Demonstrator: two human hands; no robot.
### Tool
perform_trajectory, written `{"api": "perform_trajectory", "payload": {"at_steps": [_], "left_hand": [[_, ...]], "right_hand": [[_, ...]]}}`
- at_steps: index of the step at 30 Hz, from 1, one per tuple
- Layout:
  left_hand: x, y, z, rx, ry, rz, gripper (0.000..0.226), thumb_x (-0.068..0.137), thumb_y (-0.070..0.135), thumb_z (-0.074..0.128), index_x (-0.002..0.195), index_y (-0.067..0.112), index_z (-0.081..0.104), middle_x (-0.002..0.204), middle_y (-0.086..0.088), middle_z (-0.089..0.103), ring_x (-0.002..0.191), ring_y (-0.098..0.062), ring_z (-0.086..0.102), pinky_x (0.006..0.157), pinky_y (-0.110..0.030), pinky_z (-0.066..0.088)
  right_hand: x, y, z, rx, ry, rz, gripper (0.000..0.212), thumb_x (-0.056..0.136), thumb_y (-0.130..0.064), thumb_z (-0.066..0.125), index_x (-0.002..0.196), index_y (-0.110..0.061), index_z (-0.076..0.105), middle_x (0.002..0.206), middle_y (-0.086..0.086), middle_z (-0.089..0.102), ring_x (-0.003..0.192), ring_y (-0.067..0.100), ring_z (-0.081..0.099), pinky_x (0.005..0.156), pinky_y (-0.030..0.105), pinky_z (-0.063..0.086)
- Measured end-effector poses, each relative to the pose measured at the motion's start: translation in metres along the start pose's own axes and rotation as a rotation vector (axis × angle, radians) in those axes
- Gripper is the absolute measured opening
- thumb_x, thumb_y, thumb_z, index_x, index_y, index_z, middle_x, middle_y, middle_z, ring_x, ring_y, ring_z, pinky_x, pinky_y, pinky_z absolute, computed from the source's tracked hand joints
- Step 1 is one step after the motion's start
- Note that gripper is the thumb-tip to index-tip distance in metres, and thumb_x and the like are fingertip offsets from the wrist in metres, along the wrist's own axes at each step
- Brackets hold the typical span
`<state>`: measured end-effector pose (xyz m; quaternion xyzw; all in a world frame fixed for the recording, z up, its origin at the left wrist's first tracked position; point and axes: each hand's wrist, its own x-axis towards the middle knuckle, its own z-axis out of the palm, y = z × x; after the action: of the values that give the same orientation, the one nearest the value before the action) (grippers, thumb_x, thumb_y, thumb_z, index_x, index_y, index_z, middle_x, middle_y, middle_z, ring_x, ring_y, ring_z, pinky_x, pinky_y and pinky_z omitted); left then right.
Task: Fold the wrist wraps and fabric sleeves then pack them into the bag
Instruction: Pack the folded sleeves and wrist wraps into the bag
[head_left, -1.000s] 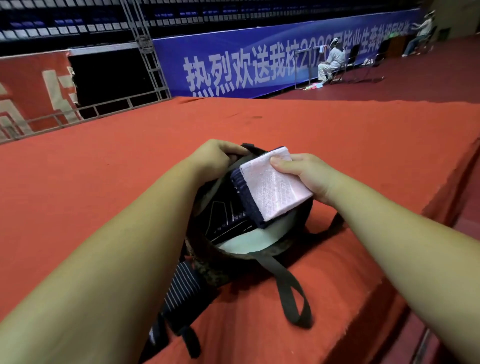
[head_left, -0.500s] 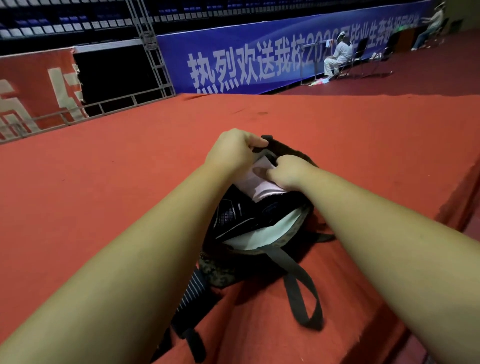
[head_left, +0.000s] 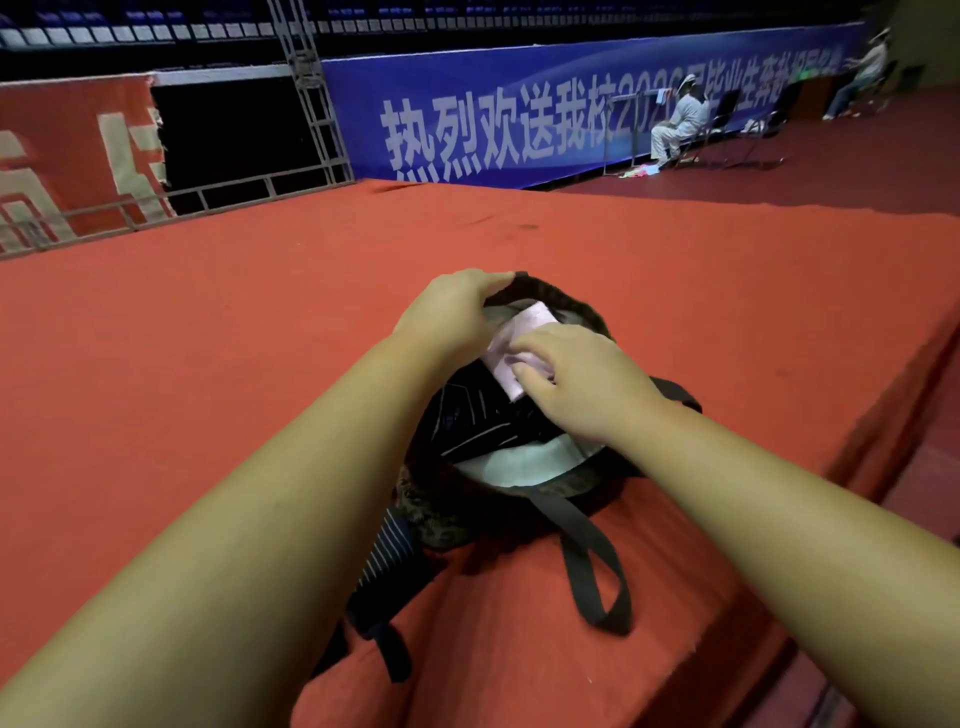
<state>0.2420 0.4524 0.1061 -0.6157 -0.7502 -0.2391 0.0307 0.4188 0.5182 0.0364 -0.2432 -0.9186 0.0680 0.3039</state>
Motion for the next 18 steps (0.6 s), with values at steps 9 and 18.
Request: {"api": "perform_trajectory", "payload": {"at_steps": [9, 18], "left_hand": [[-0.006, -0.001, 0.001, -0.181, 0.27, -0.056, 0.048, 0.09, -0.003, 0.062, 0.128, 0.022, 0.078, 0.111, -0.001, 0.078, 0.097, -0.014, 0.068, 0.088, -0.009, 0.046], [-0.011, 0.01, -0.003, -0.159, 0.179, -0.13, 0.051, 0.085, 0.014, 0.056, 0.129, 0.03, 0.076, 0.119, 0.001, 0.078, 0.105, -0.018, 0.071, 0.099, -0.034, 0.056]], "right_hand": [[0.017, 0.0, 0.015, -0.008, -0.334, 0.147, 0.046, 0.106, -0.021, 0.035, 0.145, -0.03, 0.058, 0.152, -0.008, 0.053, 0.143, 0.019, 0.045, 0.113, 0.047, 0.034], [0.033, -0.007, 0.024, -0.081, -0.392, 0.248, 0.047, 0.101, -0.039, 0.034, 0.14, -0.033, 0.06, 0.151, 0.005, 0.051, 0.142, 0.028, 0.042, 0.115, 0.053, 0.031]]}}
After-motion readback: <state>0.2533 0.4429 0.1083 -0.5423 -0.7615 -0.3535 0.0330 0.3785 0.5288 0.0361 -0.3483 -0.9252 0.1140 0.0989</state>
